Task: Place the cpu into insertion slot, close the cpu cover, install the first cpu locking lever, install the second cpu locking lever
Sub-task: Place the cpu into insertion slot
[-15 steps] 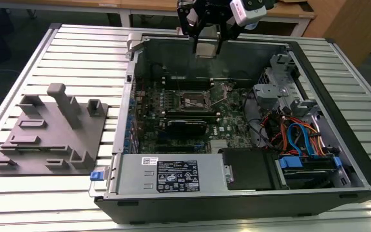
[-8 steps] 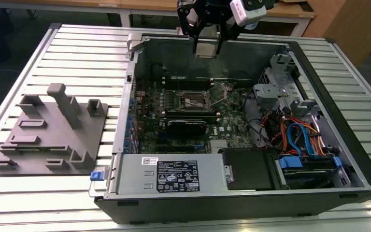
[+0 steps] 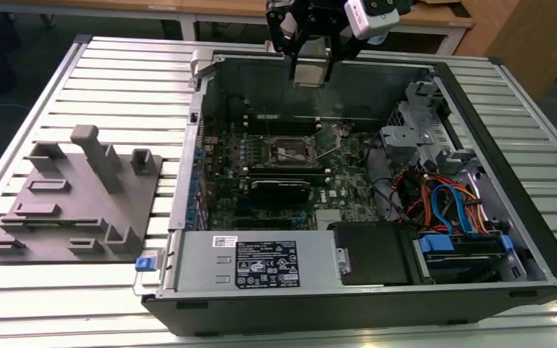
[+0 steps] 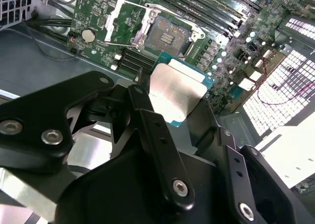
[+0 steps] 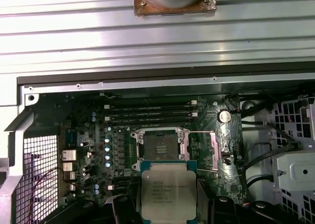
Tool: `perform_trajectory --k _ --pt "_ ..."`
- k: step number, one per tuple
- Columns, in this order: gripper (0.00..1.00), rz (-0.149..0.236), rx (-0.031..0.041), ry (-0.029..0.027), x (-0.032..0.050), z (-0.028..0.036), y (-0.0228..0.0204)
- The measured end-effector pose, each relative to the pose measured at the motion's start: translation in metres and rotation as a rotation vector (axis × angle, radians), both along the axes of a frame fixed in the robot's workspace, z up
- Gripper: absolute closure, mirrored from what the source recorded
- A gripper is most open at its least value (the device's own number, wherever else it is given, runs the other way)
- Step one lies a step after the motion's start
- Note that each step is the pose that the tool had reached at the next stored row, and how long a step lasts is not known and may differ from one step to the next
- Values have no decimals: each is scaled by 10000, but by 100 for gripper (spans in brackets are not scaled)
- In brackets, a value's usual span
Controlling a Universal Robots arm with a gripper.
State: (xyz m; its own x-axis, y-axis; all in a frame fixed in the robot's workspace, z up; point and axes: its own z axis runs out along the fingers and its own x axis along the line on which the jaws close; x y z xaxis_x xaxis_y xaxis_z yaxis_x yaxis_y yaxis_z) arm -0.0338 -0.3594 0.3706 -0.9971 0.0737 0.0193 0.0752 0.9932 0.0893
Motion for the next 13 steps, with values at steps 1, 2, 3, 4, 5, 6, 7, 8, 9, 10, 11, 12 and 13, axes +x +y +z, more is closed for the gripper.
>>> perform_trajectory --k 1,2,3,4,5,6,7,8,9,10,11,12,13 --pt "46 -51 0 0 0 0 0" --pt "46 -101 0 0 0 0 0" --pt "46 -146 0 0 0 0 0" --pt "46 -174 0 0 0 0 0" --pt "46 -185 0 0 0 0 0" --pt "46 -188 0 0 0 0 0" --pt "46 -189 0 0 0 0 0" --pt "46 -189 0 0 0 0 0" --pt "46 -189 0 0 0 0 0" --pt "46 -189 0 0 0 0 0" --pt "46 -189 -1 0 0 0 0" --pt "46 -190 0 0 0 0 0" --pt "46 -189 0 0 0 0 0"
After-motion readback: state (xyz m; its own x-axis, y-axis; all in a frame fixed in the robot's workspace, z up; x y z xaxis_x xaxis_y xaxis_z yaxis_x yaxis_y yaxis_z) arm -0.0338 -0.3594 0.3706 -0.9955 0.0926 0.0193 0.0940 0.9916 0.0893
